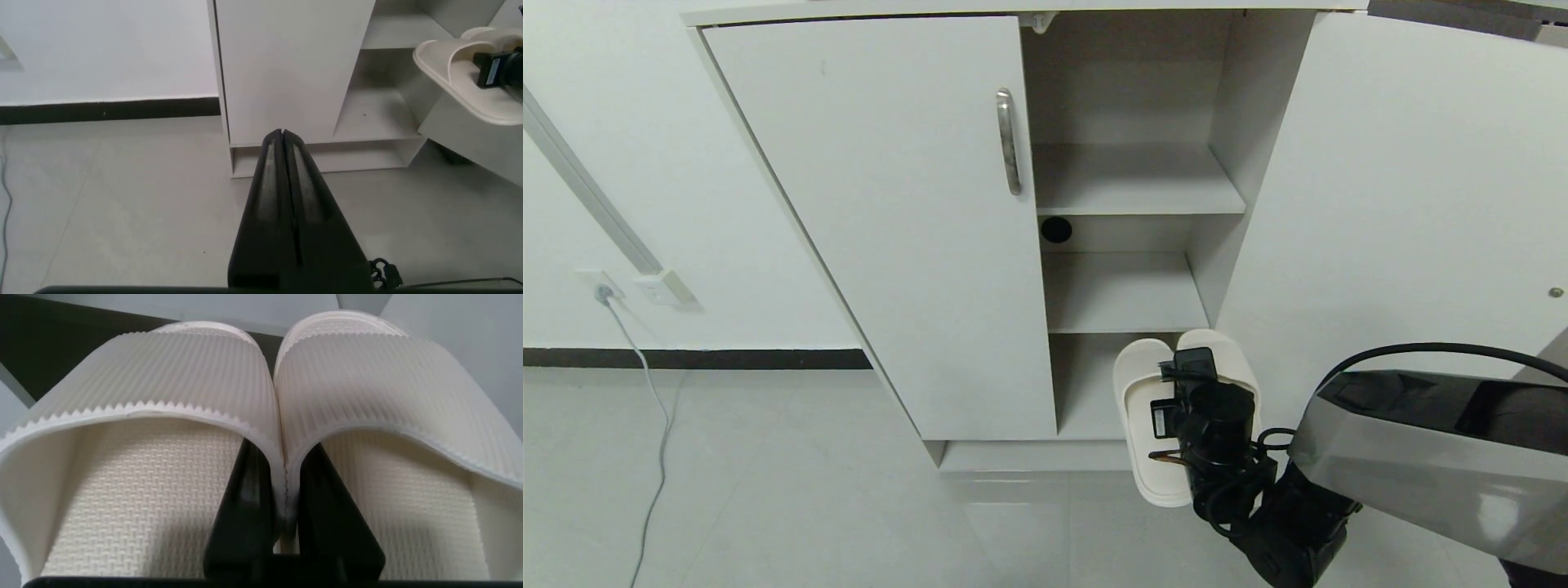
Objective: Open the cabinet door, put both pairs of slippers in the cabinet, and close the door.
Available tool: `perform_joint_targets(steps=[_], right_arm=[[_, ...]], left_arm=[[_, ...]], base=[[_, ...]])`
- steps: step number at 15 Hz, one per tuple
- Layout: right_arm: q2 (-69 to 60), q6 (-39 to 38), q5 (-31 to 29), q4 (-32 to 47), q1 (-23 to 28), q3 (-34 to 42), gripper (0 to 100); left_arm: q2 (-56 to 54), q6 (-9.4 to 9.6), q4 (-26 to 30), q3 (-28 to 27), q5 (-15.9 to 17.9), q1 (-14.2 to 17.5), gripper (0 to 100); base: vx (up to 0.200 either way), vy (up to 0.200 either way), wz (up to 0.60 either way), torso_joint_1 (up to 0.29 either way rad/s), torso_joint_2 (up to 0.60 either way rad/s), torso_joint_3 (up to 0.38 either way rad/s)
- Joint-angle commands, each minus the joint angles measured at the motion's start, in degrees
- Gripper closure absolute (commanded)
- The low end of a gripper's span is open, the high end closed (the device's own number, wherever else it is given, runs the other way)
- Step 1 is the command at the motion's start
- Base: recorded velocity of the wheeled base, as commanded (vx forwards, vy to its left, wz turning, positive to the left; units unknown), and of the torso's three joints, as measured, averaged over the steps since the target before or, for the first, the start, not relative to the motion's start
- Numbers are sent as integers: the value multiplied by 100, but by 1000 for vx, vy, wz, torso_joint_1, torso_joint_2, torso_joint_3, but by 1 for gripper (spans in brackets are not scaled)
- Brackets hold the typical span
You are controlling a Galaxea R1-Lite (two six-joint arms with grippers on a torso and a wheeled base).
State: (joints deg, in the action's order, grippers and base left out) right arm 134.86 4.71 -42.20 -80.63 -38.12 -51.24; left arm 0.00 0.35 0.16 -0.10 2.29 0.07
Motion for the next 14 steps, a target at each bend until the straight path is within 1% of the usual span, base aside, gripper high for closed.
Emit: perform_joint_targets(steps=[1,6,7,8,9,12,14], right_arm=[[-4,4,-7,-6,-2,0,100],[-13,4,-7,-67,-38,26,100],[-13,13,2,-146,-108,35,100],[-13,57,19,-155,-372,35,100],[14,66,37,-111,-495,-27,100],[84,4,46,188,-539,-563,100],[145,-40,54,408,-539,-1117,100]], left_arm=[[0,0,2,1,-1,1,100],[0,0,2,10,-1,1,100],[9,0,2,1,-1,1,100],[0,9,2,1,-1,1,100],[0,9,2,1,-9,1,100],[0,9,2,1,-9,1,100],[0,9,2,1,-1,1,100]], base=[[0,0,0,0,0,0],[0,0,0,0,0,0],[0,0,0,0,0,0],[0,0,0,0,0,0],[0,0,0,0,0,0],[0,0,0,0,0,0],[0,0,0,0,0,0]])
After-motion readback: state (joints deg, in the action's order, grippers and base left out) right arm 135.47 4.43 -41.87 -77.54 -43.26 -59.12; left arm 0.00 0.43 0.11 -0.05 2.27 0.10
